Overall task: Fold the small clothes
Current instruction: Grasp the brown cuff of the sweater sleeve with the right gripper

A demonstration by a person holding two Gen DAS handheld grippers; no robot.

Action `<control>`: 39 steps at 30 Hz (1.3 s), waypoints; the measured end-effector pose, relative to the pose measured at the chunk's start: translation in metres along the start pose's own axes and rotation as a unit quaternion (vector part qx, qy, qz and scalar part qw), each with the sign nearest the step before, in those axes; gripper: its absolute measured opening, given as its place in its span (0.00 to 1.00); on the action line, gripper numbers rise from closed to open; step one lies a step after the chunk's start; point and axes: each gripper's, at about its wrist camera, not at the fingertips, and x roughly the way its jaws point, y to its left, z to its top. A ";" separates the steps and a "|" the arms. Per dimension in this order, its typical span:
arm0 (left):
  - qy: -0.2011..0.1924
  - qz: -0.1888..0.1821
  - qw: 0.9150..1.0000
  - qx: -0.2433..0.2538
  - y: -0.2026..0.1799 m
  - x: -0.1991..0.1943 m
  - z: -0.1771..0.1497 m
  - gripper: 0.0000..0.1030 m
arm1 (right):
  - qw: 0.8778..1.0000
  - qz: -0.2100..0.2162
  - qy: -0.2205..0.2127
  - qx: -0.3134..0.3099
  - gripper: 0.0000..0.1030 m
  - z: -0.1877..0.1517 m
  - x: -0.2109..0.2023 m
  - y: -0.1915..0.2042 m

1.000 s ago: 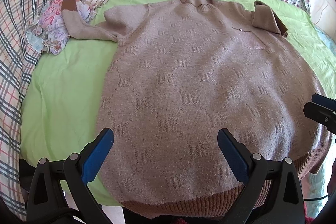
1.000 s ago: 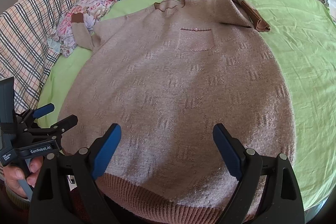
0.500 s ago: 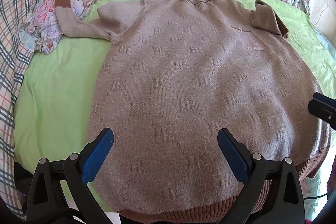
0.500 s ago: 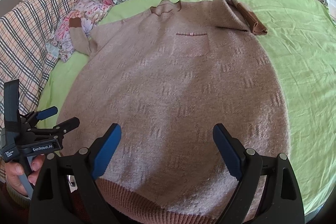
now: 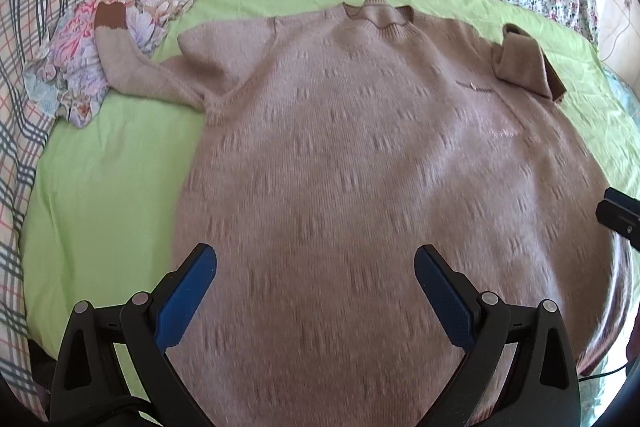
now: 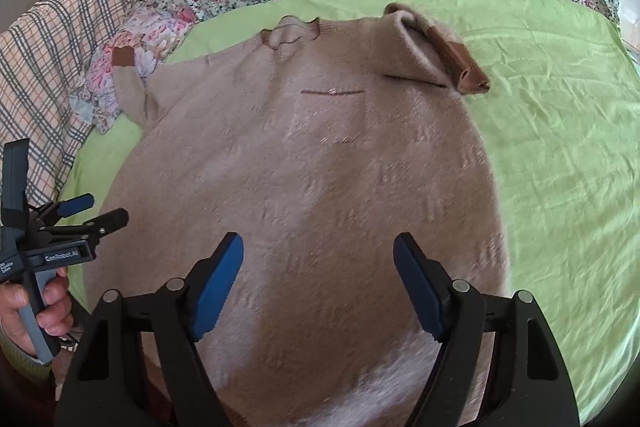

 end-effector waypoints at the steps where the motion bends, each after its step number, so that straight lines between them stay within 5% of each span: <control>1: -0.001 0.000 1.000 -0.002 0.000 0.002 0.005 0.97 | 1.000 -0.010 -0.004 0.001 0.74 0.008 0.001 -0.007; 10: 0.002 -0.002 1.000 -0.019 0.003 0.020 0.039 0.97 | 0.998 -0.062 -0.021 0.021 0.41 0.089 0.027 -0.070; 17: 0.029 -0.003 0.999 -0.017 -0.006 0.041 0.044 0.97 | 0.995 -0.097 0.002 -0.013 0.37 0.131 0.072 -0.086; 18: 0.032 -0.005 0.999 -0.018 -0.007 0.043 0.044 0.97 | 0.995 -0.100 0.013 -0.013 0.33 0.133 0.080 -0.090; 20: 0.036 -0.006 0.999 -0.017 -0.008 0.045 0.044 0.97 | 0.995 -0.093 0.024 -0.001 0.07 0.133 0.088 -0.099; 24: 0.031 -0.006 0.999 -0.016 -0.007 0.046 0.047 0.97 | 0.999 -0.042 0.005 0.005 0.06 0.129 0.069 -0.090; 32: 0.021 -0.020 0.999 -0.031 -0.004 0.040 0.045 0.97 | 0.982 0.185 0.001 0.021 0.06 0.139 0.046 -0.013; 39: 0.017 -0.029 0.998 -0.047 0.012 0.032 0.038 0.97 | 0.966 0.255 0.052 0.001 0.06 0.161 0.100 0.080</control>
